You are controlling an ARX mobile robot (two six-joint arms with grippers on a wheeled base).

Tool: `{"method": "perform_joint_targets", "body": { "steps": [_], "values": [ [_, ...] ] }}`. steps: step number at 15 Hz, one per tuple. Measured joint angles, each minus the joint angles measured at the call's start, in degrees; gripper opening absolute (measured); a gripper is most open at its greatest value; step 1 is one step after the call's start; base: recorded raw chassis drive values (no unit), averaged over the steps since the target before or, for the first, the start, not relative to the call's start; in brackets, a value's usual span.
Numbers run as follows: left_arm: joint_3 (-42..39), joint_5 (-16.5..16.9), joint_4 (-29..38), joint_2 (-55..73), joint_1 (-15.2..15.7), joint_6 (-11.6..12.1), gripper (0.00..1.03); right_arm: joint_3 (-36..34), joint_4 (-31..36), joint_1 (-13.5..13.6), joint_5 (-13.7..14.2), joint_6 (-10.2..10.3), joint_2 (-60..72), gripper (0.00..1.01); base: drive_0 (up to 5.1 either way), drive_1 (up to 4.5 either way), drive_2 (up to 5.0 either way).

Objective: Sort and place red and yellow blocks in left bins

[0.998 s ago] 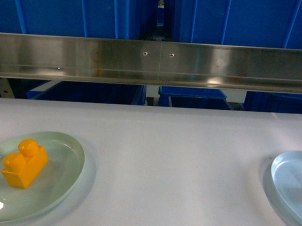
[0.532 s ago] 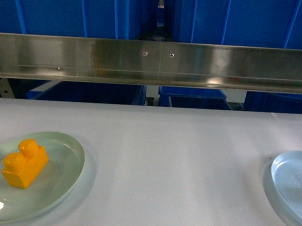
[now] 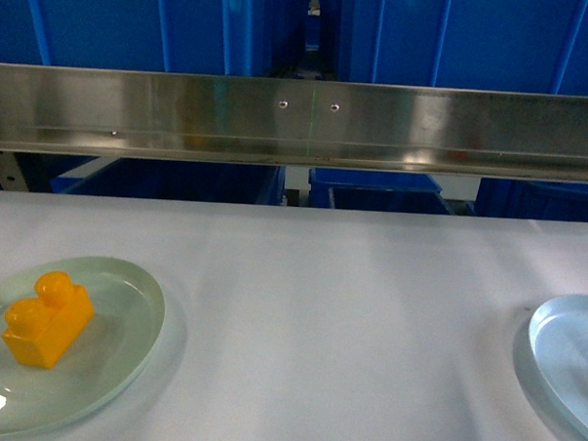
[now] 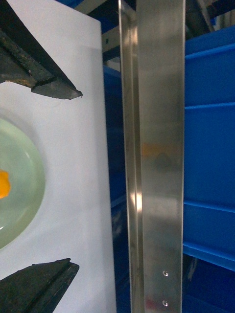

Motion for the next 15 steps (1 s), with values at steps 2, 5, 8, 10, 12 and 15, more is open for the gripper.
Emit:
{"method": "perform_joint_targets", "body": {
  "steps": [2, 5, 8, 10, 12, 15],
  "values": [
    [-0.15, -0.24, 2.05, 7.21, -0.66, 1.49, 0.98, 0.39, 2.32, 0.79, 3.39, -2.29, 5.84, 0.98, 0.0, 0.0, 0.0],
    [-1.14, -3.02, 5.44, 3.74, -0.11, -0.31, 0.98, -0.24, 3.85, 0.83, 3.48, -2.29, 4.63, 0.98, 0.0, 0.0, 0.0],
    [-1.07, -3.02, 4.9, 4.22, 0.02, -0.5, 0.98, -0.24, 3.76, 0.83, 3.5, -2.29, 4.63, 0.98, 0.0, 0.0, 0.0],
    [-1.07, -3.02, 4.94, 4.33, 0.02, -0.5, 0.98, -0.24, 3.67, 0.83, 3.5, -2.29, 4.63, 0.98, 0.0, 0.0, 0.0],
    [-1.07, -3.02, 4.98, 4.33, 0.02, -0.5, 0.98, -0.24, 3.69, 0.83, 3.5, -2.29, 4.63, 0.98, 0.0, 0.0, 0.0],
    [-1.07, -2.54, 4.2, 4.33, 0.02, -0.5, 0.98, -1.11, 4.24, 1.64, 4.46, -2.78, 4.61, 0.98, 0.0, 0.0, 0.0]
  ]
}}
